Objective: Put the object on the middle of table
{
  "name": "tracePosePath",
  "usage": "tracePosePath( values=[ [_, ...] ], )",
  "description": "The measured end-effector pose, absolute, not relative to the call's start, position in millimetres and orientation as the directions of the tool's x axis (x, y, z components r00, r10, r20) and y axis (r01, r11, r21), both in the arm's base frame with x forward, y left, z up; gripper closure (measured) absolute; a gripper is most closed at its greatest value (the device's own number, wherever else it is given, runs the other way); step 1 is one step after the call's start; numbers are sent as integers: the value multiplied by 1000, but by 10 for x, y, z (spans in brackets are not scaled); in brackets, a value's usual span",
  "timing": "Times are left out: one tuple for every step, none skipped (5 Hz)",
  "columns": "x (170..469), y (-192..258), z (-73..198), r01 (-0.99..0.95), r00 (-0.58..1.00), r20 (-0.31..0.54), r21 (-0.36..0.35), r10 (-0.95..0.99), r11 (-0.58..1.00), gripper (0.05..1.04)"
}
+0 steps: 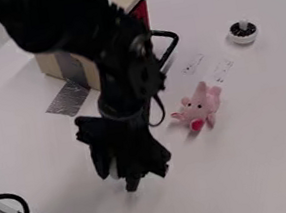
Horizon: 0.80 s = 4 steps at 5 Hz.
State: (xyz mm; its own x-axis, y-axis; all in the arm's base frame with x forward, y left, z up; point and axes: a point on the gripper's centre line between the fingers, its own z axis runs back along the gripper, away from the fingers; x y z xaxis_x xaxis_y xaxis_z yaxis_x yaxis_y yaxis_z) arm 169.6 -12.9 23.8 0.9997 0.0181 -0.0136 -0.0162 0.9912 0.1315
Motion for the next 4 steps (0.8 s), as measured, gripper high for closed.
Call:
tracePosePath(
  values=[
    [1686,-166,114,-25,1000,-2,104,25,994,588],
    [1668,-177,78,-21,1000,2,76,21,997,514],
    [1629,-209,218,-22,999,33,36,21,999,202],
    [1589,-187,445,-15,997,75,26,13,1000,77]
  ],
)
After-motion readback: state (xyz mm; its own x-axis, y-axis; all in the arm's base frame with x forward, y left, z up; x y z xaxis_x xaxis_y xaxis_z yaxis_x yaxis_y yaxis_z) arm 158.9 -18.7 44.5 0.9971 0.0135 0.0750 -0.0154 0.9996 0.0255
